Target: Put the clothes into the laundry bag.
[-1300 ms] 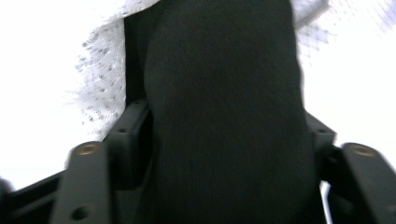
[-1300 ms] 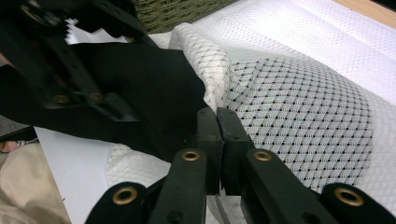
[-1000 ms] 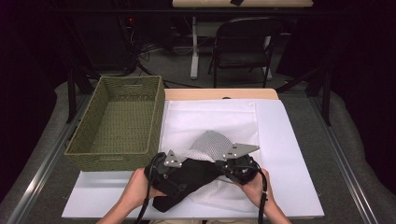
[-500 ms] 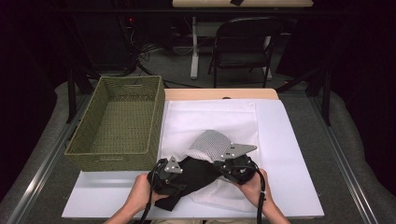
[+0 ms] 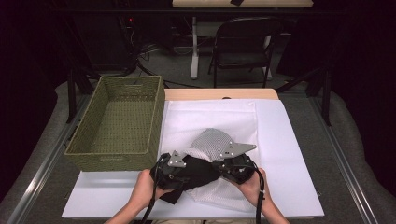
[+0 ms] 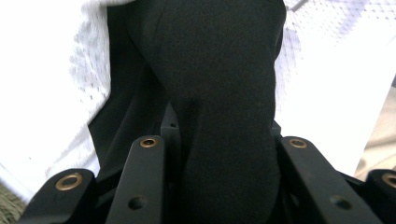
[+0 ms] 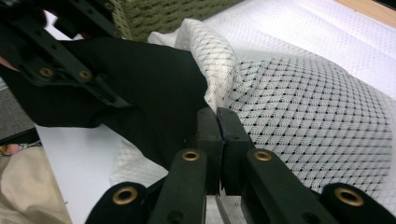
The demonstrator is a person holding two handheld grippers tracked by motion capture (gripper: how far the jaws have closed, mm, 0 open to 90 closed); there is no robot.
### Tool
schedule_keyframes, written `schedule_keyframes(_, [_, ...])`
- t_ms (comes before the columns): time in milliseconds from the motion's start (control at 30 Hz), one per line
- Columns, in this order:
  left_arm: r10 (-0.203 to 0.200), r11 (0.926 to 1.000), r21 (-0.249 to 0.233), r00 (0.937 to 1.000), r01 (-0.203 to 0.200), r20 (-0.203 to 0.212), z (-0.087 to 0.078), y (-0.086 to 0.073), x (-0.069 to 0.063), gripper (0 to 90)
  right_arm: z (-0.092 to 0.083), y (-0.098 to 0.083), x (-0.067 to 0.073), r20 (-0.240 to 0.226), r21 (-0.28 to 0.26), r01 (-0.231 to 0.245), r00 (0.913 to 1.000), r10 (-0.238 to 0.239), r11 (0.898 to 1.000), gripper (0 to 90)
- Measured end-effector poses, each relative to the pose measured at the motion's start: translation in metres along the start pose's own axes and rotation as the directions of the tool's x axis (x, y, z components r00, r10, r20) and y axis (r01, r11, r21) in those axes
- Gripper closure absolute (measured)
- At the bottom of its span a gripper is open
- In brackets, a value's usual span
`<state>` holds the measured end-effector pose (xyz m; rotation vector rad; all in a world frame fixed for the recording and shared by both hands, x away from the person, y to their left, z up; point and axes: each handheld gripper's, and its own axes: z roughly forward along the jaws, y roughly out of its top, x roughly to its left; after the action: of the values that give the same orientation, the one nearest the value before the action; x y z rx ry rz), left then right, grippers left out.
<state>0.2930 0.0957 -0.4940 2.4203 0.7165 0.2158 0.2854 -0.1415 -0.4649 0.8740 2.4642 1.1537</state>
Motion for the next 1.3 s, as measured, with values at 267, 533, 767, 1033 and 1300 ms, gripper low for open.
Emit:
schedule_keyframes(267, [-0.027, 0.9982, 0.054, 0.9995, 0.026, 0.018, 0.003, 0.015, 0.008, 65.6, 0.004, 0.002, 0.0, -0.012, 0.008, 0.0, 0.9999, 0.0, 1.0, 88.8])
schedule_keyframes(533, [-0.032, 0.9993, 0.021, 0.9989, 0.031, 0.033, 0.017, 0.018, 0.013, 60.6, 0.004, 0.0, 0.0, -0.013, 0.018, -0.004, 0.9999, 0.004, 1.0, 88.8])
schedule_keyframes(767, [-0.013, 0.997, 0.077, 0.9993, 0.01, 0.034, 0.028, 0.013, 0.011, 41.8, 0.005, -0.003, 0.0, -0.013, 0.031, -0.004, 0.9999, 0.005, 1.0, 88.8])
schedule_keyframes(1033, [-0.007, 0.9992, 0.04, 0.9995, 0.005, 0.031, 0.008, 0.013, 0.006, 14.6, 0.0, -0.004, -0.004, 0.0, 0.02, -0.011, 0.9999, 0.011, 1.0, 88.8])
schedule_keyframes(1300, [-0.01, 0.9946, 0.103, 0.9997, 0.007, 0.022, 0.043, 0.024, 0.003, 28.9, 0.004, -0.003, -0.003, -0.001, 0.034, -0.011, 0.9999, 0.011, 0.999, 88.8])
